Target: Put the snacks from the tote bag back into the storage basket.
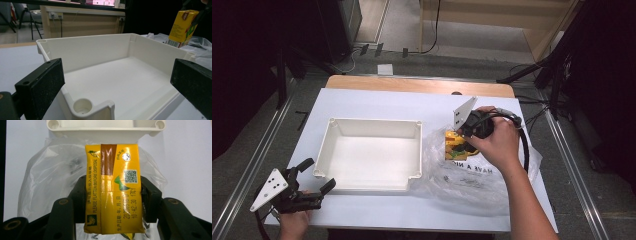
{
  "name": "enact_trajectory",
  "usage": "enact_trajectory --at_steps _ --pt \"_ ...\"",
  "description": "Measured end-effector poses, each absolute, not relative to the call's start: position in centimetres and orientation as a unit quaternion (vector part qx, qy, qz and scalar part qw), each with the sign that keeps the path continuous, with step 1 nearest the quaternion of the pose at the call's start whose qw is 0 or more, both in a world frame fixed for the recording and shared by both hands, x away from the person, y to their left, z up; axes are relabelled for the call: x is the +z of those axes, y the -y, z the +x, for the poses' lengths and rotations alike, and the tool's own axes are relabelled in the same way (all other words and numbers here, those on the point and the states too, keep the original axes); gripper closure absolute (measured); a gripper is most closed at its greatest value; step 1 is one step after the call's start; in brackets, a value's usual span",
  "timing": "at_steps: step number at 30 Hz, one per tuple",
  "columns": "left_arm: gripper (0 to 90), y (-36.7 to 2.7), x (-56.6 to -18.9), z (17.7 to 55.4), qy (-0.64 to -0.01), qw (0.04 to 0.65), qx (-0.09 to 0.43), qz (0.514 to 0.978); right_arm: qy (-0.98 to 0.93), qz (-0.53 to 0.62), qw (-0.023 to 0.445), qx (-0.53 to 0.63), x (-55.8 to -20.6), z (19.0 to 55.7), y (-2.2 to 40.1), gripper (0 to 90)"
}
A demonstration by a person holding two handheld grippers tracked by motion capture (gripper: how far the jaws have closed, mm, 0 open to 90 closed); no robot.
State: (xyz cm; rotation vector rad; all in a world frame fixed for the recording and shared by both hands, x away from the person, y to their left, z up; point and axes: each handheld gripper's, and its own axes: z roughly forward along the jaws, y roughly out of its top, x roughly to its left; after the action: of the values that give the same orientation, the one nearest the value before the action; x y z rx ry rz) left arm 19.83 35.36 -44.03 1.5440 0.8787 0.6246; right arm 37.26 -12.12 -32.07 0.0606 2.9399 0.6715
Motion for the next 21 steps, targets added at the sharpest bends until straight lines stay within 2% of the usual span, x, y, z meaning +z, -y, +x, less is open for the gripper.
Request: enact_trajectory --at_steps 21 --pt "0.0 -35.4 -44.0 19.8 -0.377 0.589 0.268 0.662 -0.971 0.018 0.063 0.232 -31.1 37.3 10.8 51.9"
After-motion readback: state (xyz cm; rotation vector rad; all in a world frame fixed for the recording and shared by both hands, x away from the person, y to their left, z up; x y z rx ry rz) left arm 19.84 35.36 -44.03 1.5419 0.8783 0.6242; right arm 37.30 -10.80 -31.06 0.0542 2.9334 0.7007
